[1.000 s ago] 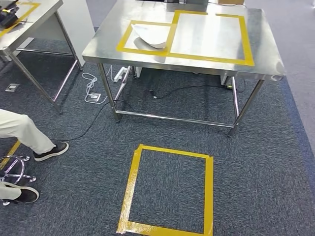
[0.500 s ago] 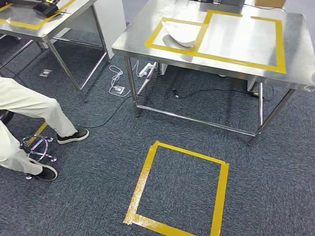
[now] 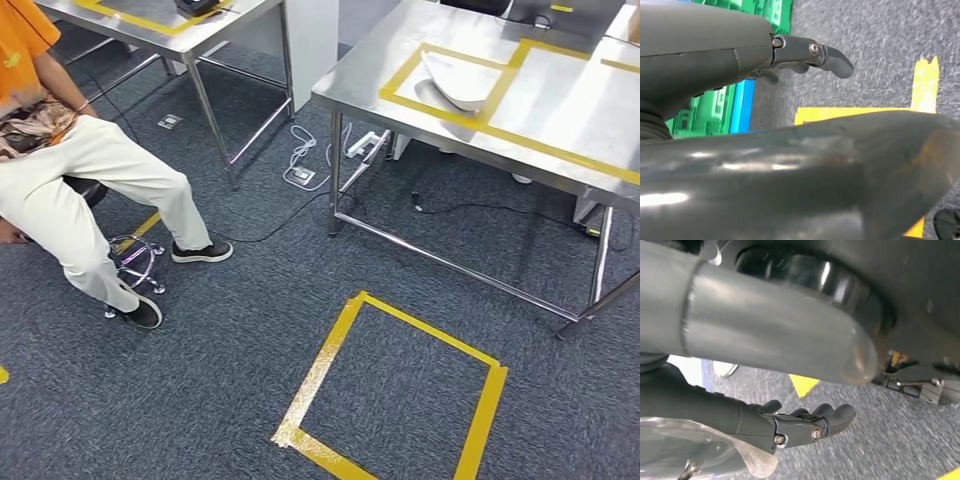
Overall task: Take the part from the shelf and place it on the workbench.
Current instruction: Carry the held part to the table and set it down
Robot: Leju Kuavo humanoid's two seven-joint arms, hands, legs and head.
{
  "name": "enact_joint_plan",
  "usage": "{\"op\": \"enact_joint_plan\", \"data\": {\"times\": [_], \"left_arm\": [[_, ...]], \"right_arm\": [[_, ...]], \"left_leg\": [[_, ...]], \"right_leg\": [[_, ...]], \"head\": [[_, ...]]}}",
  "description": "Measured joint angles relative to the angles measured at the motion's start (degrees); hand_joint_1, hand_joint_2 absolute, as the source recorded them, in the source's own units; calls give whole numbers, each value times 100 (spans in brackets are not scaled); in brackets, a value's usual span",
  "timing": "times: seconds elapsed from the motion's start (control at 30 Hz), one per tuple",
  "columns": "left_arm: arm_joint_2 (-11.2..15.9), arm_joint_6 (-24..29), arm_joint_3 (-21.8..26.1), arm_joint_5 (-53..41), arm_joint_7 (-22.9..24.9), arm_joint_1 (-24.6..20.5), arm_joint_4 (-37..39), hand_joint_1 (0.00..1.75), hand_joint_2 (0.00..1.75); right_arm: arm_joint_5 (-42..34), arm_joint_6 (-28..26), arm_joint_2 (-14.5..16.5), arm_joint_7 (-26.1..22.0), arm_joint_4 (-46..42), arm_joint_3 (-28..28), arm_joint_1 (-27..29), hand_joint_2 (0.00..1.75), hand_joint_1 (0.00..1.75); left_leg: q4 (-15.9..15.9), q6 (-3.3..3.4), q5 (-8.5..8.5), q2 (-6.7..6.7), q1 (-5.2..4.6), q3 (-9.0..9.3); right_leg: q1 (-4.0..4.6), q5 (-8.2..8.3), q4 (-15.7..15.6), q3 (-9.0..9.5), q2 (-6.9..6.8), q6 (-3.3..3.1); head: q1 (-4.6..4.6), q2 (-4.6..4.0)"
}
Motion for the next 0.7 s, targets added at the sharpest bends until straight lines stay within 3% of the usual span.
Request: {"op": "enact_joint_plan", "data": {"times": [0.03,0.1,0.17,0.23,0.27,0.3,0.33,0.37,0.4,0.47,0.53,0.6,0.63,0.7], "left_arm": [[-2,3,0,-2,-1,-1,0,0,0],[5,10,1,-8,-2,14,0,0,0],[8,24,1,-23,-2,31,0,0,0],[6,44,0,-61,0,27,0,0,0],[7,52,0,-84,3,22,0,0,0],[7,58,0,-104,7,24,0,0,0],[7,64,0,-118,11,31,0,0,0],[7,69,0,-126,18,40,0,0,0],[7,74,0,-130,24,47,0,0,0],[7,83,0,-131,31,44,0,0,0],[4,95,0,-133,31,33,0,0,0],[-2,114,0,-137,31,43,0,0,0],[-8,125,-1,-140,31,51,0,0,0],[-21,145,-2,-144,31,52,0,0,0]], "right_arm": [[0,3,0,4,0,-1,1,0,0],[0,8,2,12,-1,-2,-1,0,0],[-2,13,3,14,-1,-3,-1,0,0],[-13,22,2,15,-1,-4,8,0,0],[-21,28,2,20,-1,-5,17,0,0],[-28,34,2,27,-1,-5,24,0,0],[-34,42,2,34,-1,-6,27,0,0],[-39,46,2,37,-1,-6,24,0,0],[-42,51,2,38,-1,-6,17,0,0],[-44,58,2,38,-1,-6,6,0,0],[-45,60,2,40,-1,-6,1,0,0],[-44,63,2,43,-2,-6,-5,0,0],[-40,65,2,43,-3,-6,-9,0,0],[-32,66,2,37,-5,-6,-8,0,0]], "left_leg": [[17,-38,14,-62,3,-37],[37,-107,41,-155,16,-96],[230,-167,-92,1,5,-188],[863,-234,-464,292,14,-460],[1252,-264,-648,372,31,-626],[1548,-288,-755,412,51,-744],[1650,-303,-751,431,68,-770],[1515,-310,-636,454,84,-678],[1182,-307,-450,504,93,-490],[388,-261,-181,779,62,-70],[39,-187,-140,959,11,84],[22,-113,-132,854,-1,58],[5,-76,-118,792,9,57],[-31,0,-79,666,35,56]], "right_leg": [[0,-16,-87,45,38,-19],[-8,0,-107,67,-77,-78],[-30,29,-129,71,-220,-148],[-27,29,-138,72,-392,-187],[-21,24,-138,70,-487,-195],[-17,19,-137,68,-581,-198],[-15,14,-137,68,-664,-196],[-15,9,-136,73,-738,-190],[-16,2,-136,86,-803,-179],[0,-23,-131,114,-923,-137],[30,-46,-127,134,-1035,-75],[37,-62,-142,161,-1135,-6],[27,-101,-121,156,-1080,31],[6,-336,200,13,-780,81]], "head": [[-1,0],[-1,0],[-43,-1],[-96,-1],[-108,0],[-107,-1],[-108,-1],[-108,-1],[-109,0],[-110,0],[-102,-1],[-93,-1],[-84,0],[-55,0]]}}
